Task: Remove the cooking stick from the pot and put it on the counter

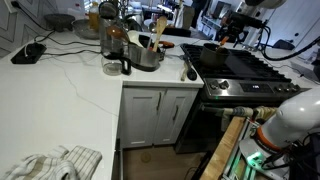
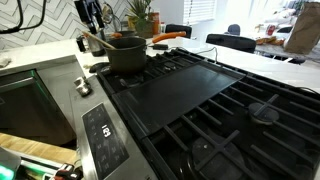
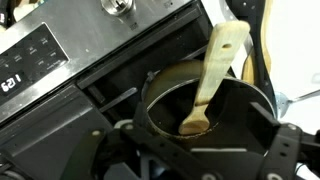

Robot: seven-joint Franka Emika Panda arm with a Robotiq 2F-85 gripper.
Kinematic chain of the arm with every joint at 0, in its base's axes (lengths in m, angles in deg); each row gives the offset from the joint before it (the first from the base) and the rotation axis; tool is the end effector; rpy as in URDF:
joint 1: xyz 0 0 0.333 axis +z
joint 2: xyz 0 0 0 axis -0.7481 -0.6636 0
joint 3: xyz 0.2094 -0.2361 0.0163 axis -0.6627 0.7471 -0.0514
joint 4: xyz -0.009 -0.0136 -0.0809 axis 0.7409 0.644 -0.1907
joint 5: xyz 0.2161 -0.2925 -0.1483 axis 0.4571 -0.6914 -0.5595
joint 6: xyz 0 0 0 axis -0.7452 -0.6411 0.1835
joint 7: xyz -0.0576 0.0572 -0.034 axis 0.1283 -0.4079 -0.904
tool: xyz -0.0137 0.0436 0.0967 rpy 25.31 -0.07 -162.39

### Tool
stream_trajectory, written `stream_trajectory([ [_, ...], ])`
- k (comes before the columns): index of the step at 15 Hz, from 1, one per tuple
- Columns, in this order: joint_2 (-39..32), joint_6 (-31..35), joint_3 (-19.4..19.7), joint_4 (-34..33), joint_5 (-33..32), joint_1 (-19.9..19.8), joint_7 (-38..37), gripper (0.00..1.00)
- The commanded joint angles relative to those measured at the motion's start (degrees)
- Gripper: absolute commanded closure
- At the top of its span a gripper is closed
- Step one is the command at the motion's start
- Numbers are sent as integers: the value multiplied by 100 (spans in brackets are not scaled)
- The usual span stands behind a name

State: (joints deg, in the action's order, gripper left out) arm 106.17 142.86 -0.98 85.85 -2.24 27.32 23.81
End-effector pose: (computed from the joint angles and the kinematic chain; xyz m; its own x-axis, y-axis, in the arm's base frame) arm 0.3947 -0.2497 0.5430 0.3197 -0.9456 0.0600 -0.9419 -0.3240 -0.0889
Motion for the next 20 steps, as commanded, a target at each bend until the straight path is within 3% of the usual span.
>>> stream_trajectory([
  [1,-561,-169,297,-465,406,115,434,0],
  [5,-1023,-394,443,-797,730,122,674,0],
  [7,-1214,-496,497,-935,858,121,740,9],
  [8,-1316,-546,516,-1010,909,121,751,22],
  [9,-1428,-609,534,-1092,970,121,764,21],
  [12,-1672,-755,570,-1286,1054,121,752,36],
  [16,-1935,-923,589,-1484,1071,131,721,28],
  [20,-2126,-1035,585,-1557,1019,170,699,29],
])
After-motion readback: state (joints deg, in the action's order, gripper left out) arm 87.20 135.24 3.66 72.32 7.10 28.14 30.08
